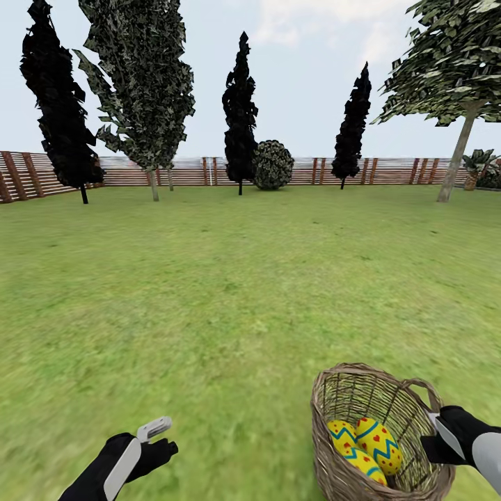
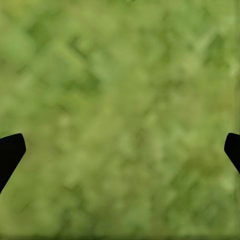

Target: Take the three Easter eggs out of the wicker basket on the lawn in the garden, then place them on the lawn next to a single tree (choose any tree) so that all three eggs are next to the same tree and none are left in the basket.

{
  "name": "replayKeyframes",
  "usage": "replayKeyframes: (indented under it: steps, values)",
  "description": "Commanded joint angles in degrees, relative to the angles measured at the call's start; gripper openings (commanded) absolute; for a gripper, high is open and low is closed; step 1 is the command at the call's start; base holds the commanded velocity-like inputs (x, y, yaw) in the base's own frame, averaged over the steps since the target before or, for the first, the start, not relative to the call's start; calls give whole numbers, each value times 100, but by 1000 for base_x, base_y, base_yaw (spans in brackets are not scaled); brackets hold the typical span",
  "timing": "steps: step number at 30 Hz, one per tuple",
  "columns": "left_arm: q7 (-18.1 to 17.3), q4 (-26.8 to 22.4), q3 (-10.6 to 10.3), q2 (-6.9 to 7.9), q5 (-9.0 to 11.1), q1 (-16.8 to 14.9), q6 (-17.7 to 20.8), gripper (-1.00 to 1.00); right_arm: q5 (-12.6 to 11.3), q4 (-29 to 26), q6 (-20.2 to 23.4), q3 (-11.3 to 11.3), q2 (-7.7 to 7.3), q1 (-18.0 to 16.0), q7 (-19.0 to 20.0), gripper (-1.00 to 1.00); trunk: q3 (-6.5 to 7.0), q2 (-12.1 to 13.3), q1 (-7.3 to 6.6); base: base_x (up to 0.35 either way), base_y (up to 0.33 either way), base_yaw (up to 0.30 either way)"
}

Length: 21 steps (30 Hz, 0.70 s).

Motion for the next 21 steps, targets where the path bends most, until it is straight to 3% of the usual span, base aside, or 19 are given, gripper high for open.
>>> replayKeyframes:
  steps: [1, 7, 9, 12, 14, 21]
  values:
    - [50, -10, -32, 7, 59, -2, 14, 100, -88, -7, 33, 67, -3, 1, 14, -100, -7, -2, -1, 0, 0, 0]
    - [50, -1, -32, -79, 59, -2, 14, 100, -88, -7, -3, 65, 2, 3, 57, -100, -7, -2, -1, 0, 0, 0]
    - [50, -1, -36, -80, 59, -2, 14, 100, -88, -5, -195, 67, -23, 2, 75, -100, -7, -2, -1, 0, 0, 0]
    - [50, -1, -40, -81, 59, -2, 14, 100, 3, 9, -578, 75, -64, 1, 791, -100, -7, -2, -1, 0, 0, 0]
    - [50, -1, -40, -81, 59, -2, 14, 100, 81, 11, -609, 77, -48, 1, 981, -100, -7, -2, -1, 0, 0, 0]
    - [50, -1, -40, -88, 61, -2, 4, 100, 47, 2, -538, 68, -8, 3, 946, -100, -7, -2, -1, 0, 0, 0]
